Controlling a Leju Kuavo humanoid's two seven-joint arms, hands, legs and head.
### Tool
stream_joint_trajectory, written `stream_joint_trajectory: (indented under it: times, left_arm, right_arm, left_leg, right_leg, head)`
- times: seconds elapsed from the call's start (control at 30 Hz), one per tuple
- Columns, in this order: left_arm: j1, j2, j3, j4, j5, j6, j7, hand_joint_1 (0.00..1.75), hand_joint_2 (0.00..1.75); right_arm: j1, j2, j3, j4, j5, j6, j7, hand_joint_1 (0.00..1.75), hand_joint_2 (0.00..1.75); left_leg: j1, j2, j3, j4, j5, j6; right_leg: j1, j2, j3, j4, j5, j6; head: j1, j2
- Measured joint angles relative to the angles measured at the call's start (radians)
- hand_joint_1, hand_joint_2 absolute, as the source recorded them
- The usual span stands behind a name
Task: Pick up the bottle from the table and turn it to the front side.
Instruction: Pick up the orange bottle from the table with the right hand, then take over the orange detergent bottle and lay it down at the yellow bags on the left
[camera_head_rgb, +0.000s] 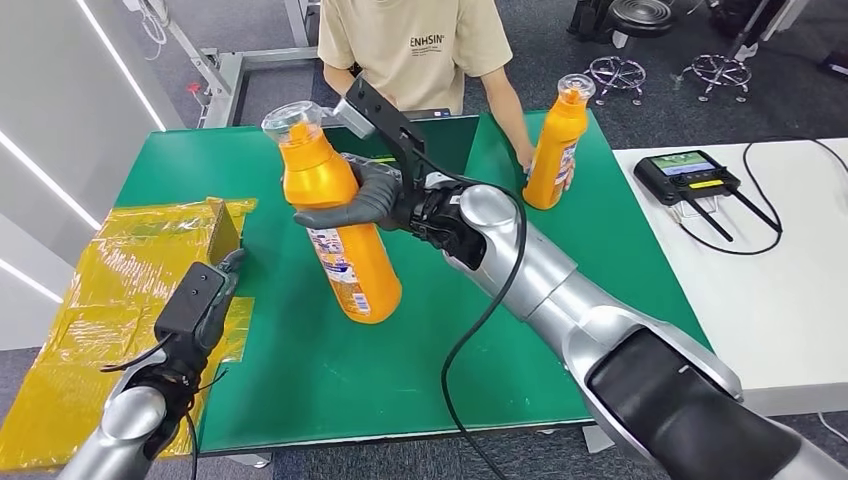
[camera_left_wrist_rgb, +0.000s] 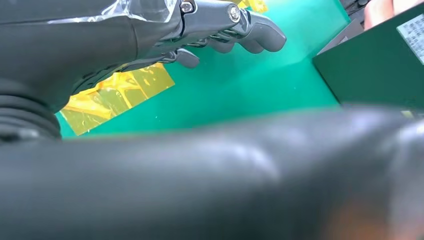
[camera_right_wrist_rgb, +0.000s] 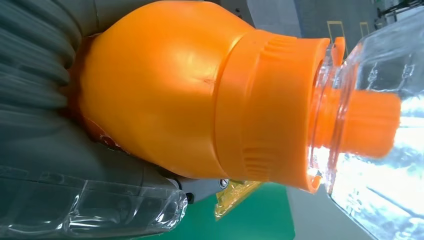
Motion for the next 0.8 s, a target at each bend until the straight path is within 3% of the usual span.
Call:
stream_joint_trajectory:
  times: [0.43,0.8]
  left_arm:
    - [0.011,-0.017,-0.003,-0.044,0.039,0.005,0.001,0.0,0.0]
    - [-0.022,-0.143,-0.121,-0.059,0.118,0.033,-0.005,0.0,0.0]
  right_arm:
    - [0.003,-0.002,-0.006,0.009,0.029,0.022,-0.045,1.75,1.75]
    - [-0.021,0.044,-0.03,0.108,-0.026,0.01,-0.094,1.75,1.75]
  left_leg:
    - [0.0,0.0,0.0,0.0,0.0,0.0]
    - [-0.001,0.0,0.0,0.001,0.0,0.0]
  right_leg:
    - [0.0,0.0,0.0,0.0,0.0,0.0]
    - [-0.001,0.0,0.0,0.0,0.0,0.0]
  head:
    - [0.0,0.0]
    - [0.0,0.0]
